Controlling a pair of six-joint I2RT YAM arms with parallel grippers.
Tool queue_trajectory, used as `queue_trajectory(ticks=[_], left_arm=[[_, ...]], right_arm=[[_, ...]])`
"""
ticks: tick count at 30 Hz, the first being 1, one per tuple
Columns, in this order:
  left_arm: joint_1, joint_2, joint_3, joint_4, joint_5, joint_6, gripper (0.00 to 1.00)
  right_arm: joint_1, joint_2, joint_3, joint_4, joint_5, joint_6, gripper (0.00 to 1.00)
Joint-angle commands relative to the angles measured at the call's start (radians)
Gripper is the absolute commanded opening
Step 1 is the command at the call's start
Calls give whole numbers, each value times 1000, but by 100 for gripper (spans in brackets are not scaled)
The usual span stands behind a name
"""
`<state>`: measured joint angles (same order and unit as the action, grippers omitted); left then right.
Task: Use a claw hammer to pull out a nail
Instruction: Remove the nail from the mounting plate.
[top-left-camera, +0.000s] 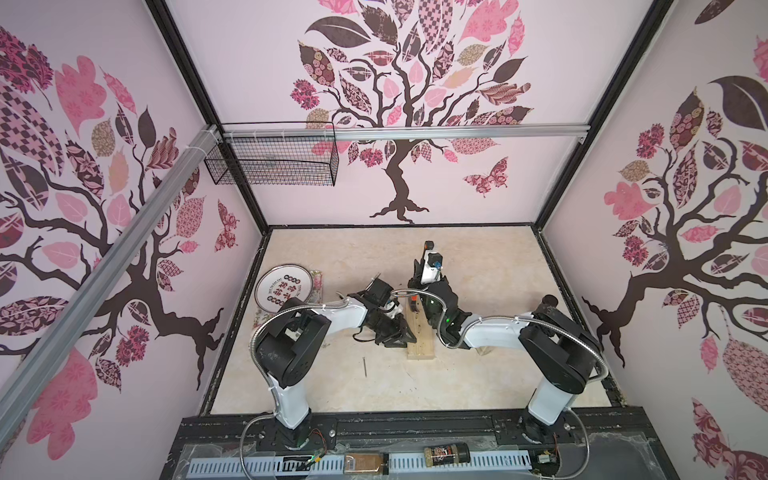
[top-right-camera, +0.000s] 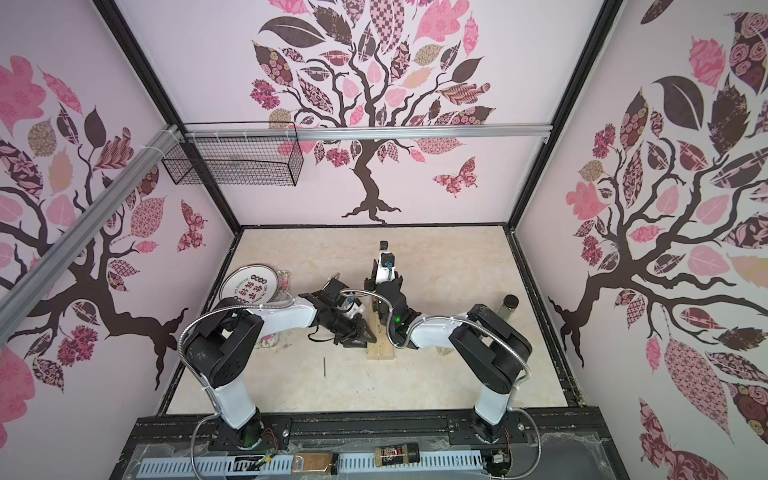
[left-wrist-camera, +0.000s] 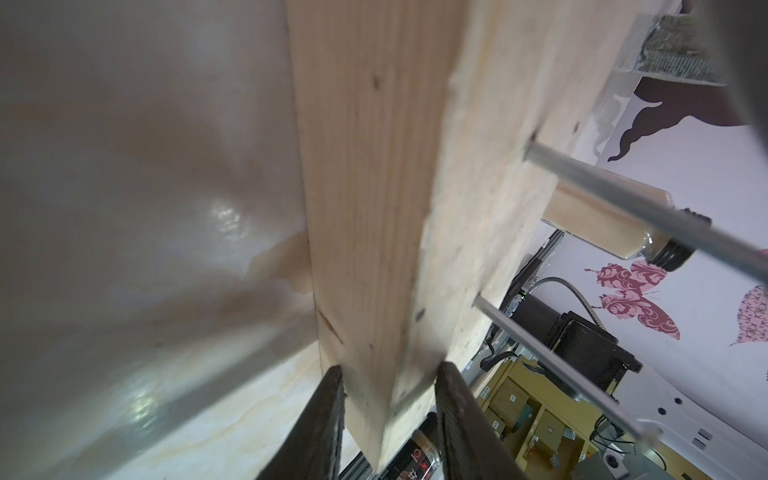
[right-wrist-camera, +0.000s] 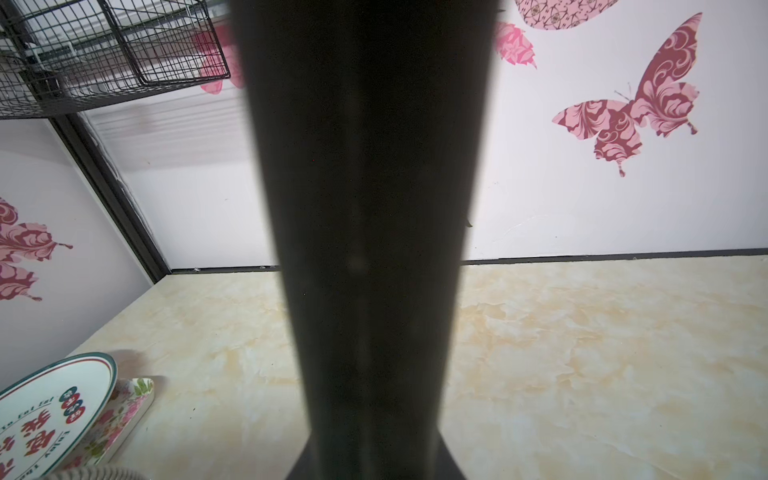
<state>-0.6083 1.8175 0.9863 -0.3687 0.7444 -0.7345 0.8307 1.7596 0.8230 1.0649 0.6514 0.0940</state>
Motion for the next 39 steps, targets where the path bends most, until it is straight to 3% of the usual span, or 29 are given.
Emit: queue_trajectory(ticks=[1,14,30,39], left_arm=[[-1,38,-35,10,-31,-15,37],[8,70,-57,53,10,-52,36],[18,88,-63,67,22,-68,35],[18,97,-65,73,32,-73,35]], right_arm=[[16,42,-3,244,33,-95,5],[58,19,-114,301,91,-142,5],[60,-48,-170,291,65,-186,5],[119,-69,-132,281,96,-305,6]])
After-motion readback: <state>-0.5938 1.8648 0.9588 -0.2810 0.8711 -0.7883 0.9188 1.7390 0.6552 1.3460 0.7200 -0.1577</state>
